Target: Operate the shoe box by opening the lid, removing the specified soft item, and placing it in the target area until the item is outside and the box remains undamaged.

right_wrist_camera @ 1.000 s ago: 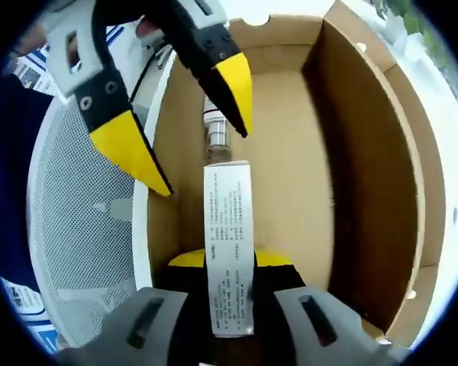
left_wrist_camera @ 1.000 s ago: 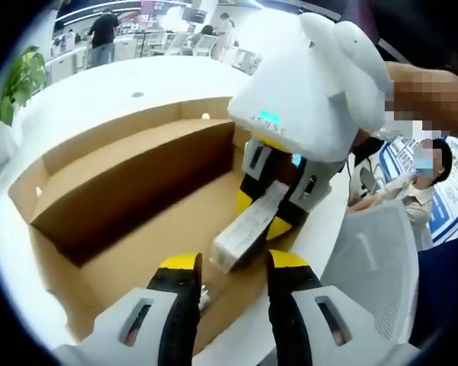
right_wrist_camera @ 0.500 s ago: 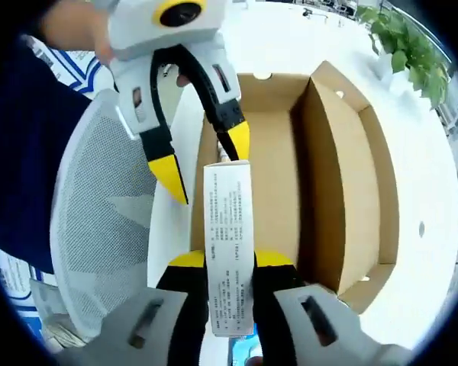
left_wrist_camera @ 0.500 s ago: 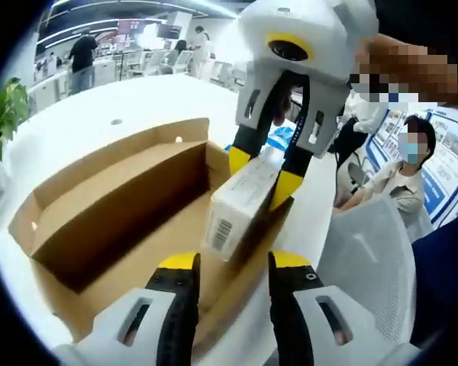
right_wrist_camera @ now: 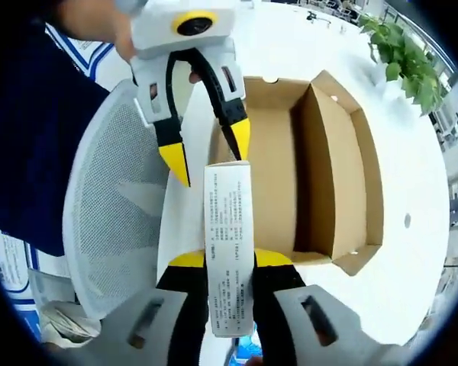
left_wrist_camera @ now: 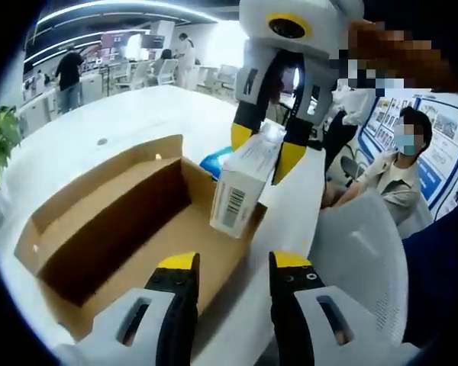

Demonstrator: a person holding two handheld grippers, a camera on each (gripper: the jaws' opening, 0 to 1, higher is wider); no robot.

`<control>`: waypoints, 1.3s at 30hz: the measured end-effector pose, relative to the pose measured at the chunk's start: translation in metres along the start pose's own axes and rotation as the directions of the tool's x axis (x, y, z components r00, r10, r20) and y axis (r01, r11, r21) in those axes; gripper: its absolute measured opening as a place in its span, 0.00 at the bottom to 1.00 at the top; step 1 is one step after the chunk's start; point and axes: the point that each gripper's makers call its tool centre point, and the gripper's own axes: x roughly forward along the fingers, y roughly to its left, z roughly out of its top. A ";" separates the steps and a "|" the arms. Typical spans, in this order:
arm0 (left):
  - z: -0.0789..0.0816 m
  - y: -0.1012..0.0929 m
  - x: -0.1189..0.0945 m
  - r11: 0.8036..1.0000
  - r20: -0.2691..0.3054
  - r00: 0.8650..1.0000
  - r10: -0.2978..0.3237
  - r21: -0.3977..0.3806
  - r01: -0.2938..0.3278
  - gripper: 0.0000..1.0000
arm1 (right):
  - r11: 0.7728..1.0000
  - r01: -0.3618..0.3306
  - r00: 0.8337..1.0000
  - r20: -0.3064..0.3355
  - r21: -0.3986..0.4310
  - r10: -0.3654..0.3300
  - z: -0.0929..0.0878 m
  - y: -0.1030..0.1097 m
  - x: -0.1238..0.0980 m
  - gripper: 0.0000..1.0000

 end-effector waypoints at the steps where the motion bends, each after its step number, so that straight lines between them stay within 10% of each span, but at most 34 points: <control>1: 0.002 -0.002 0.001 1.000 0.001 1.000 -0.005 0.015 0.005 0.35 | 1.000 0.002 1.000 -0.001 0.000 -0.002 -0.002 0.001 -0.001 0.18; 39: 0.062 -0.074 0.091 0.970 -0.097 0.984 -0.149 0.177 0.165 0.34 | 0.984 0.062 0.998 -0.042 0.168 -0.056 -0.145 0.023 -0.039 0.18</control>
